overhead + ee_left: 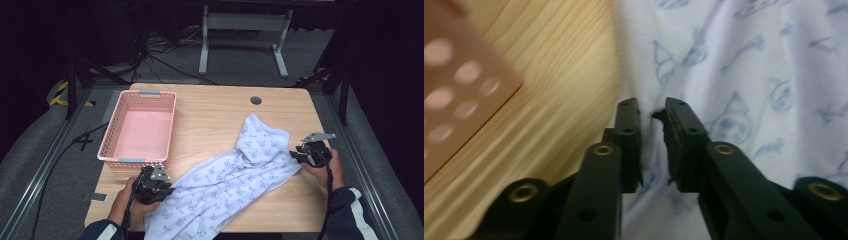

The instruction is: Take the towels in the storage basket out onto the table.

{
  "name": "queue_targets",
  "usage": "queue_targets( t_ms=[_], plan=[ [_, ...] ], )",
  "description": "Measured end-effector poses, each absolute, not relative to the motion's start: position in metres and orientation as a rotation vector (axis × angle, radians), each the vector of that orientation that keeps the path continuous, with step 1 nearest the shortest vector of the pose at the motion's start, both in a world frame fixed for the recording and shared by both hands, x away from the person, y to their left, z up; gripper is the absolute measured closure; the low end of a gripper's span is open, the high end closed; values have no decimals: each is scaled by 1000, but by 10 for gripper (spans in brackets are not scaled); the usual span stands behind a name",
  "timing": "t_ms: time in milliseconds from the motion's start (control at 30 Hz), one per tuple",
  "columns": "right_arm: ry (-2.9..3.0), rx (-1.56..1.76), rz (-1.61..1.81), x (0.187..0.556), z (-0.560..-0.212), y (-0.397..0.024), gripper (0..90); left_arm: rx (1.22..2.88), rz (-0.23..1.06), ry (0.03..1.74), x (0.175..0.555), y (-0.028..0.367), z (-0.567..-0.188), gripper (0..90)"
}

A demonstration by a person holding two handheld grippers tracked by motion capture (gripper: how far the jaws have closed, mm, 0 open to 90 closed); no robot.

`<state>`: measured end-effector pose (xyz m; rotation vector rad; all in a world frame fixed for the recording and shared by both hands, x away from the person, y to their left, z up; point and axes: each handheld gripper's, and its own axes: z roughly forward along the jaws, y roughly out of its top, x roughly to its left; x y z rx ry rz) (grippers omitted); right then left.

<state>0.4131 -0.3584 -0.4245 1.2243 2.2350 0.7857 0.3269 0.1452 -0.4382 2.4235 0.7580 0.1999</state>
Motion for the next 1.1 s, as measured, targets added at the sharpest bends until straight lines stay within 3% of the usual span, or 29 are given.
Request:
queue_targets(
  t_ms=[100, 300, 367, 433, 667, 767, 900, 1000, 1100],
  plan=[
    [2188, 1246, 837, 425, -416, -357, 544, 2401, 208, 709, 332, 119, -431, 658],
    [2182, 1298, 758, 455, -432, -351, 475, 2398, 244, 657, 364, 54, -421, 564],
    [2176, 1317, 763, 459, -434, -352, 464, 2386, 234, 661, 372, 44, -421, 564],
    [2179, 1342, 765, 466, -438, -354, 443, 2425, 318, 662, 385, 25, -422, 561],
    [2194, 1383, 745, 478, -447, -348, 436, 2453, 283, 743, 415, 6, -438, 568],
    [2188, 1403, 769, 479, -448, -347, 492, 2501, 216, 736, 421, 6, -446, 658],
    [2243, 1397, 823, 477, -447, -346, 761, 2496, 190, 717, 420, 10, -446, 866],
    [2256, 1376, 794, 474, -446, -346, 857, 2511, 183, 704, 414, 14, -445, 879],
    [2228, 1369, 742, 473, -445, -350, 868, 2524, 192, 695, 407, 19, -445, 879]
  ],
)
